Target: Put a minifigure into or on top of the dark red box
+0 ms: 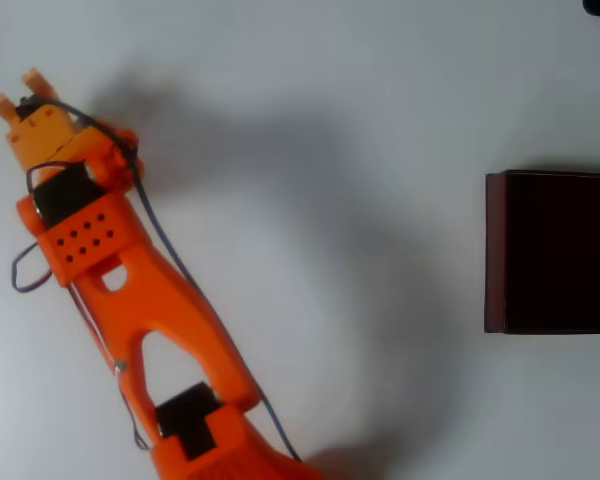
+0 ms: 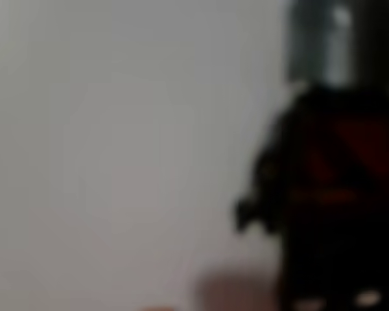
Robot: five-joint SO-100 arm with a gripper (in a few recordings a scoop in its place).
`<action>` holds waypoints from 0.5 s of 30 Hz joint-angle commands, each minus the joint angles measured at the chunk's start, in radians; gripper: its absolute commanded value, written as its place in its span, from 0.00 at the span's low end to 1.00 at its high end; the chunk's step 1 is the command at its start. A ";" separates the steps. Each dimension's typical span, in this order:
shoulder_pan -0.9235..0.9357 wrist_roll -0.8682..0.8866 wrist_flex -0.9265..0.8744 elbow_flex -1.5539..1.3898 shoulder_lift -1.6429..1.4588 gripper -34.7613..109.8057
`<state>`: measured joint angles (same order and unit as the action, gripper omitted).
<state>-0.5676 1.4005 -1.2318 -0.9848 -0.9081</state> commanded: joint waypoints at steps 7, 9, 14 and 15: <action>-0.020 -0.005 -0.041 0.095 0.020 0.41; -0.020 -0.005 -0.044 0.104 0.028 0.41; -0.020 -0.005 -0.083 0.166 0.063 0.40; -0.020 -0.003 -0.101 0.190 0.077 0.40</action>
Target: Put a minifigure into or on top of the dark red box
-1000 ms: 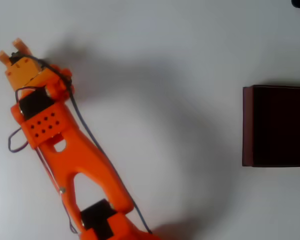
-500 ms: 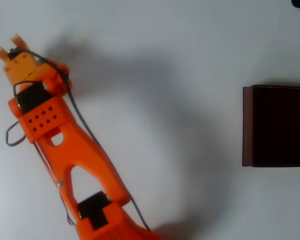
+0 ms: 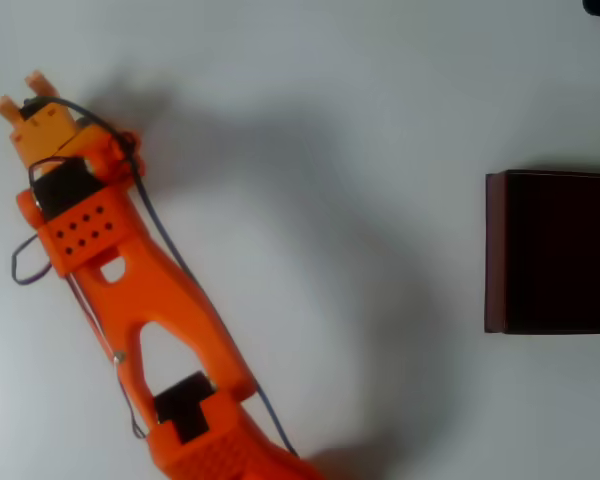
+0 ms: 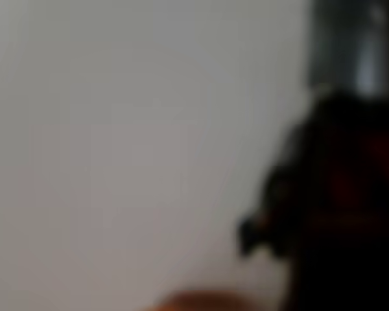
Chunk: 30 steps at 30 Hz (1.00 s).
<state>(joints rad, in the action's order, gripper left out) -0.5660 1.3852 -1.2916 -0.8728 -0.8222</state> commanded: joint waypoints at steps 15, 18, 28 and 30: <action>-0.023 0.018 -0.506 1.108 0.575 0.38; -0.023 0.023 -0.506 1.108 0.575 0.37; -0.006 0.018 -0.500 1.108 0.557 0.30; -0.005 0.029 -0.502 1.108 0.557 0.31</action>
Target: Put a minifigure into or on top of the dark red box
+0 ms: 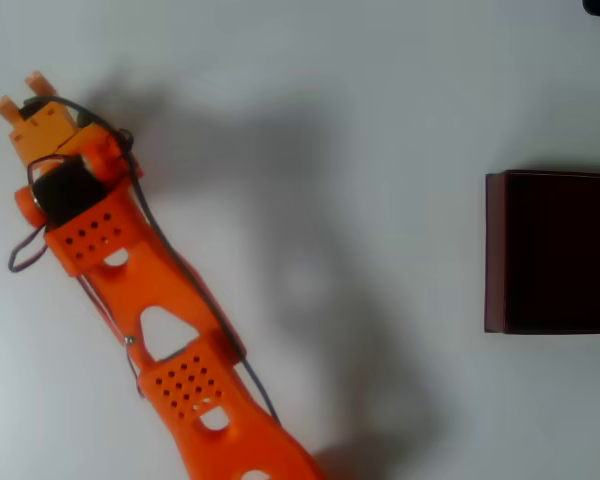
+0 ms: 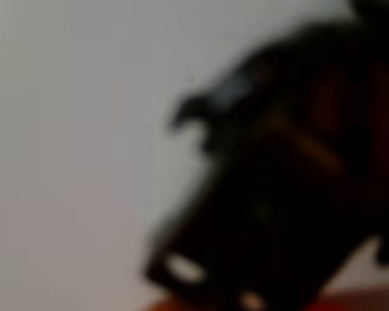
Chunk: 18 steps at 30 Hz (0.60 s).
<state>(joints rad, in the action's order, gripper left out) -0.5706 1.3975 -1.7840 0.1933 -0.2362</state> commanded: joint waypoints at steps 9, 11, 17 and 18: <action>-0.052 0.342 -0.035 0.041 -0.078 0.41; -0.061 0.403 -0.035 0.041 -0.078 0.41; -0.084 0.543 -0.003 0.041 -0.060 0.41; -0.083 0.549 0.011 0.041 -0.060 0.41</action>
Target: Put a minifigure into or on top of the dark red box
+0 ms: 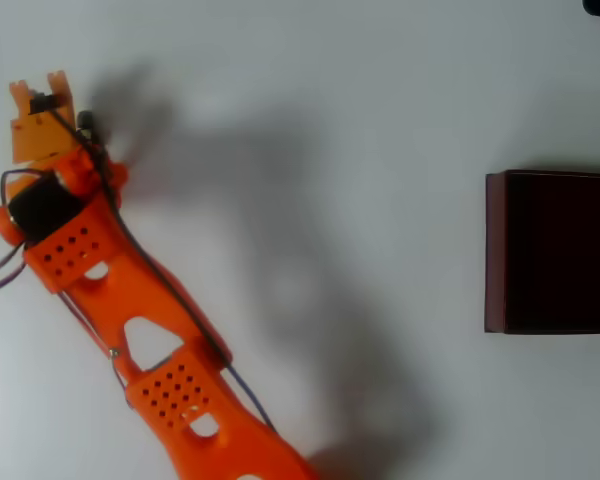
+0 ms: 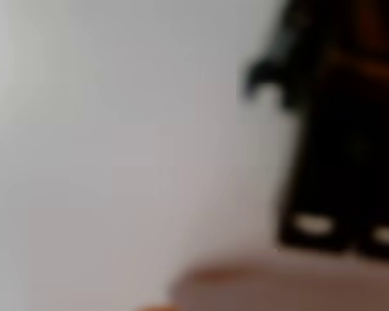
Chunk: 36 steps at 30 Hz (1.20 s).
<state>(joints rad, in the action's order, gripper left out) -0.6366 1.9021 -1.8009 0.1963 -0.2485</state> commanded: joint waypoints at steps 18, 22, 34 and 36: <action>0.055 0.008 0.098 0.038 -0.003 0.40; 0.046 0.014 0.106 0.038 0.012 0.40; 0.028 0.012 0.143 0.038 0.051 0.31; 0.028 0.012 0.143 0.038 0.051 0.29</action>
<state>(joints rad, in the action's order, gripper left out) -0.5783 1.9083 -1.6475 0.2040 -0.1933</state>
